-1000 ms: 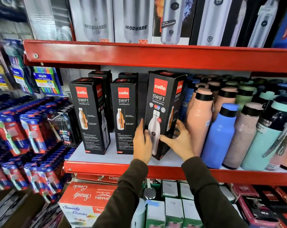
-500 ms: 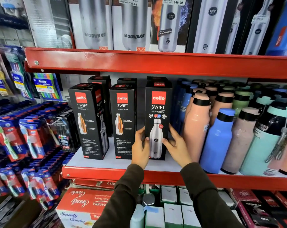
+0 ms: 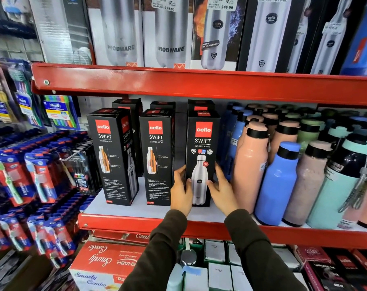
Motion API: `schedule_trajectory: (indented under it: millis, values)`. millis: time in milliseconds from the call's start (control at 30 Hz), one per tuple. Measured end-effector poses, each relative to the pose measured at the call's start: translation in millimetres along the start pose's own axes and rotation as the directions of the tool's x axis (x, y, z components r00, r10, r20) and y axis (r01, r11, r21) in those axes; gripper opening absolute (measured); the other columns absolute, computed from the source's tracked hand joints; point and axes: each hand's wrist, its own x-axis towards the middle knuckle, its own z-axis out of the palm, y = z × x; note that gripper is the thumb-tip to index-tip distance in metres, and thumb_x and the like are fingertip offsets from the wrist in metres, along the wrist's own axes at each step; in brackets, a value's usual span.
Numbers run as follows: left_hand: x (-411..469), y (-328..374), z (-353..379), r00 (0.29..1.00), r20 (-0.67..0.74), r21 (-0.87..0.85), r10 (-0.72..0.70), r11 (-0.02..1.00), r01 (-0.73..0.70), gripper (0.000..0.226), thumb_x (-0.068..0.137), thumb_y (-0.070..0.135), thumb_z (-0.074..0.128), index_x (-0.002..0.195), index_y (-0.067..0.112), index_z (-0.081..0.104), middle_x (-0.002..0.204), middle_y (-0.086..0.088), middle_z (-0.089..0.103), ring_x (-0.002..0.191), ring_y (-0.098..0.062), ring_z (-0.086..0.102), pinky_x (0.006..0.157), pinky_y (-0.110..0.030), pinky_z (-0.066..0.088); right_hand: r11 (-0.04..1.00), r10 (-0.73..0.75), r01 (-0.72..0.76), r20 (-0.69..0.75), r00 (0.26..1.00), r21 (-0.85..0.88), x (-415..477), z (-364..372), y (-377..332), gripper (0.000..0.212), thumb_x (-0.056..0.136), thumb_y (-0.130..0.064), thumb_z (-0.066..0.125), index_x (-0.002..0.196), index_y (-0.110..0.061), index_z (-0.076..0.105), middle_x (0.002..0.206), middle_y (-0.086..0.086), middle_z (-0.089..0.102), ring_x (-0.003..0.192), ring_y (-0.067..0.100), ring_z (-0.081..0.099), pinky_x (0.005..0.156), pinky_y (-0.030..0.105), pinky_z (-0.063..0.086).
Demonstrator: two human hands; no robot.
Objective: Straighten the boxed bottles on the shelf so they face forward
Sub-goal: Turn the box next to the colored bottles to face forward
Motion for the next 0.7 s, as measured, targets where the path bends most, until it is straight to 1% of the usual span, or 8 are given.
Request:
schedule_trajectory:
  millis: [67,167,233,267,400,533,633,700]
  values:
    - [-1,1,1,1.0,-0.003,0.003,0.002,1.0,-0.002,0.038,0.1,0.009,0.045,0.135,0.023,0.04,0.131,0.007,0.059,0.111,-0.003,0.058,0.094,-0.013,0.042,1.0,-0.005,0.005,-0.004,1.0,0.015,-1,0,0,0.072,0.098,0.0,0.048,0.153,-0.038,0.021,0.143,-0.018,0.037,0.133,0.0,0.033,0.114,0.027,0.029]
    - [-2,2,1,1.0,-0.01,0.025,-0.001,1.0,0.001,0.039,0.1,0.01,0.046,0.136,0.023,0.041,0.129,0.01,0.058,0.108,0.001,0.057,0.088,0.0,0.039,0.998,-0.022,0.026,-0.067,0.998,0.051,-3,3,2,0.067,0.097,0.002,0.05,0.151,-0.032,0.029,0.14,-0.019,0.039,0.134,0.001,0.034,0.115,0.029,0.032]
    - [-4,3,1,0.999,-0.032,0.055,0.002,0.998,0.0,0.04,0.1,0.011,0.047,0.137,0.023,0.041,0.128,0.011,0.058,0.109,0.002,0.056,0.086,0.004,0.037,0.997,-0.032,0.041,-0.154,0.987,0.059,-4,7,4,0.061,0.094,0.001,0.056,0.146,-0.026,0.039,0.136,-0.016,0.045,0.131,0.006,0.043,0.112,0.032,0.039]
    - [-5,4,0,0.999,-0.049,0.074,0.011,0.997,-0.007,0.04,0.099,0.011,0.048,0.137,0.023,0.042,0.129,0.009,0.059,0.111,0.001,0.056,0.089,0.001,0.038,0.996,-0.038,0.052,-0.2,0.979,0.067,-5,8,5,0.058,0.092,0.001,0.06,0.143,-0.022,0.044,0.134,-0.013,0.051,0.128,0.01,0.049,0.109,0.031,0.043]
    - [-12,5,-4,0.993,-0.111,0.089,0.036,0.996,-0.026,0.043,0.098,0.009,0.049,0.138,0.024,0.042,0.133,0.002,0.061,0.119,-0.005,0.057,0.105,-0.027,0.046,0.991,-0.05,0.09,-0.359,0.932,0.096,-10,11,3,0.042,0.085,0.003,0.069,0.122,-0.014,0.059,0.113,-0.001,0.064,0.102,0.017,0.064,0.079,0.006,0.049]
    - [-18,10,-18,0.983,-0.144,0.087,0.118,0.991,-0.106,0.041,0.098,0.01,0.049,0.135,0.026,0.046,0.123,0.011,0.062,0.114,-0.002,0.06,0.101,-0.027,0.05,0.983,-0.096,0.159,-0.481,0.871,0.091,-17,15,-5,0.031,0.082,0.002,0.071,0.104,-0.018,0.062,0.095,0.0,0.063,0.078,0.01,0.061,0.067,0.022,0.051]
    - [-22,15,-32,0.95,-0.203,0.116,0.236,0.969,-0.216,0.036,0.099,0.01,0.048,0.133,0.023,0.05,0.125,0.009,0.06,0.119,-0.006,0.056,0.103,-0.025,0.046,0.968,-0.204,0.25,-0.524,0.827,0.019,-23,27,-18,0.024,0.083,-0.002,0.072,0.098,-0.02,0.063,0.09,0.001,0.061,0.071,0.012,0.058,0.062,0.022,0.049]
    - [-20,16,-42,0.908,-0.279,0.18,0.311,0.946,-0.269,0.036,0.099,0.009,0.047,0.134,0.018,0.05,0.128,0.003,0.056,0.123,-0.012,0.052,0.107,-0.027,0.041,0.951,-0.265,0.309,-0.487,0.832,0.01,-28,40,-29,0.02,0.084,-0.006,0.072,0.098,-0.019,0.066,0.092,0.002,0.064,0.073,0.01,0.06,0.063,0.019,0.049]
